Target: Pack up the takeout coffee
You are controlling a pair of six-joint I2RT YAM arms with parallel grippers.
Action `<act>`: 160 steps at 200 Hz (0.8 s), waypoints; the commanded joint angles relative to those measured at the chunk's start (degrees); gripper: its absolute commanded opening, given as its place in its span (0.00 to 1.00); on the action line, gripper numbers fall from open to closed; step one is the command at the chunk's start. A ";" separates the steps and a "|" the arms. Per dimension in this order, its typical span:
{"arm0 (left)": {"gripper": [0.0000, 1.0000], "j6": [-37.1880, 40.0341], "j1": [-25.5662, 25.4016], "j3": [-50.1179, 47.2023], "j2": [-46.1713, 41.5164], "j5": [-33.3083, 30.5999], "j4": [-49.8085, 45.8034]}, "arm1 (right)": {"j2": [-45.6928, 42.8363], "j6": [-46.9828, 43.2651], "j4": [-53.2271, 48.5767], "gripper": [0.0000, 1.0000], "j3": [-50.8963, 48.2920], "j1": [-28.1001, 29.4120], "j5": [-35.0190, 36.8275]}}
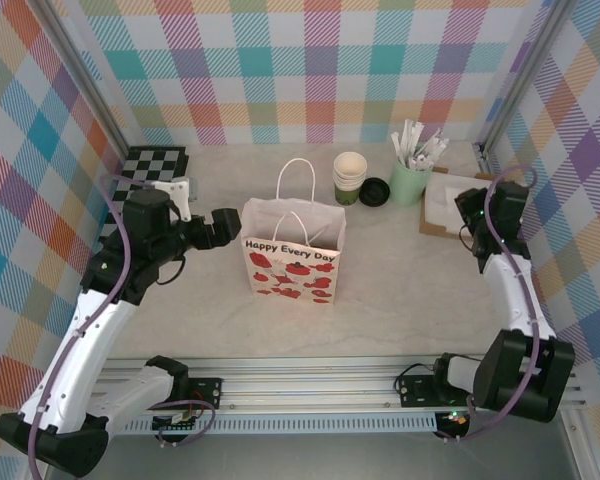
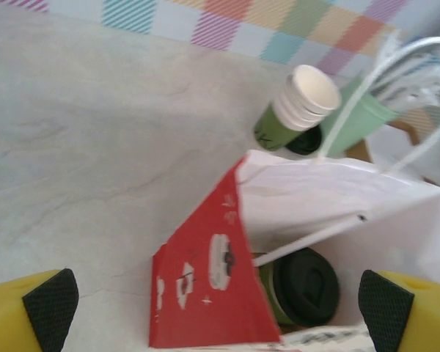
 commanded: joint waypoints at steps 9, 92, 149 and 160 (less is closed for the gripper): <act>1.00 6.26 0.13 0.79 -0.86 16.26 5.90 | -4.79 -17.58 -15.73 0.00 9.48 0.26 -6.61; 0.97 32.94 -10.95 3.12 4.96 17.58 9.47 | -5.44 -50.81 -46.87 0.00 44.02 18.99 -33.74; 0.80 42.34 -11.03 12.41 16.50 32.98 4.99 | 4.67 -66.72 -59.13 0.00 59.15 34.16 -34.33; 0.75 44.68 -11.03 12.58 16.72 37.62 3.11 | 6.55 -70.61 -62.08 0.00 61.40 35.49 -31.46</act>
